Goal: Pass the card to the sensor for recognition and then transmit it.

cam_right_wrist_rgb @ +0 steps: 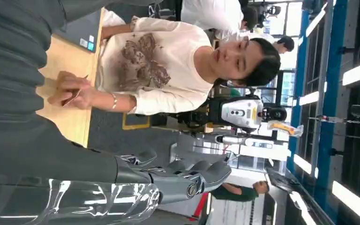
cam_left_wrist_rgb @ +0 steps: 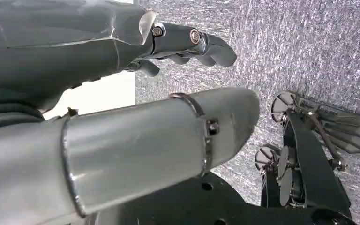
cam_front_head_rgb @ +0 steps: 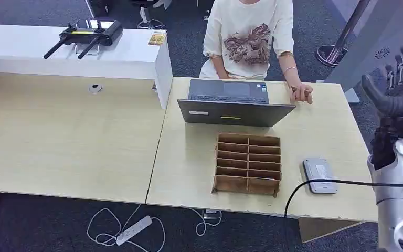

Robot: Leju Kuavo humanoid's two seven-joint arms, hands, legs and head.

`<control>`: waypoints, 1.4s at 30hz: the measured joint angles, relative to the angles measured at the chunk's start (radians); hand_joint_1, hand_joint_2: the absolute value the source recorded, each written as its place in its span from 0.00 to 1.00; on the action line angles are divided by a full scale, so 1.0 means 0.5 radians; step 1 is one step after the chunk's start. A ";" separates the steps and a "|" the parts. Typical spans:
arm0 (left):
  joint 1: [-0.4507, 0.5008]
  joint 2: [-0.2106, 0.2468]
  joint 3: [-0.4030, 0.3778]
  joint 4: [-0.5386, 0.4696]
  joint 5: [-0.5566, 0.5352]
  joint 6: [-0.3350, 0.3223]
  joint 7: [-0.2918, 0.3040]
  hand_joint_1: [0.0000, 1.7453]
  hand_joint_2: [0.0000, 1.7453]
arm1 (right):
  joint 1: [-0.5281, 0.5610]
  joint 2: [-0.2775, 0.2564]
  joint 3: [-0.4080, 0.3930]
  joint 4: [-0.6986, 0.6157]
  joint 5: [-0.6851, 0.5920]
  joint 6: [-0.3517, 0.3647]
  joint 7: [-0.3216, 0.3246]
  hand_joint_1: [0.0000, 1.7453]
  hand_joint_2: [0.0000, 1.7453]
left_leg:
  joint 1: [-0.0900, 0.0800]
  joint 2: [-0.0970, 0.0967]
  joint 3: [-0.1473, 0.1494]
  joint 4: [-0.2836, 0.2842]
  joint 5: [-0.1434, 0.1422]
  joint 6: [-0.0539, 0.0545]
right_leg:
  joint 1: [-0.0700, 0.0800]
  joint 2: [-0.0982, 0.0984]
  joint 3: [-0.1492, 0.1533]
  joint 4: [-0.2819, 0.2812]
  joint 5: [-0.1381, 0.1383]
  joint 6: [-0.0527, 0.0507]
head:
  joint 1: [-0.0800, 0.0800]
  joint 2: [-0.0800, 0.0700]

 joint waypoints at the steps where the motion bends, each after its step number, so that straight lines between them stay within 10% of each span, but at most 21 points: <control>1: -0.001 -0.002 0.008 0.000 0.000 0.001 0.003 0.00 0.00 | 0.074 -0.013 -0.011 -0.082 -0.014 0.001 -0.004 0.00 1.00 | 0.000 -0.001 0.000 0.000 0.000 0.000 | 0.000 0.000 0.000 0.000 0.000 0.000 | 0.001 0.000; 9: 0.000 -0.015 0.030 0.000 0.000 0.013 0.011 0.00 0.00 | 0.606 -0.025 -0.136 -0.594 0.065 0.011 -0.069 0.00 1.00 | 0.000 -0.001 -0.001 -0.001 0.000 0.000 | 0.000 -0.001 0.001 0.000 -0.001 0.001 | 0.000 0.000; 17: -0.002 -0.037 0.084 0.000 0.000 0.036 0.011 0.00 0.00 | 1.041 0.129 -0.156 -1.108 0.938 -0.540 -0.101 0.00 1.00 | 0.001 -0.001 -0.001 -0.002 0.000 0.000 | 0.001 0.000 0.001 0.000 -0.002 0.001 | 0.000 0.000; 26: -0.003 -0.051 0.113 0.000 0.000 0.037 0.011 0.00 0.00 | 1.413 0.350 -0.043 -1.467 1.835 -0.925 0.173 0.00 1.00 | 0.001 0.000 -0.001 -0.003 0.000 0.000 | 0.001 0.000 0.000 0.000 -0.002 0.001 | 0.001 0.000; 42: -0.004 -0.054 0.127 0.000 0.000 0.026 0.031 0.00 0.00 | 1.726 0.547 0.134 -1.610 2.937 -0.865 0.737 0.00 1.00 | 0.001 0.002 -0.001 -0.003 0.000 0.000 | 0.000 0.001 0.000 0.000 -0.002 0.001 | 0.000 0.000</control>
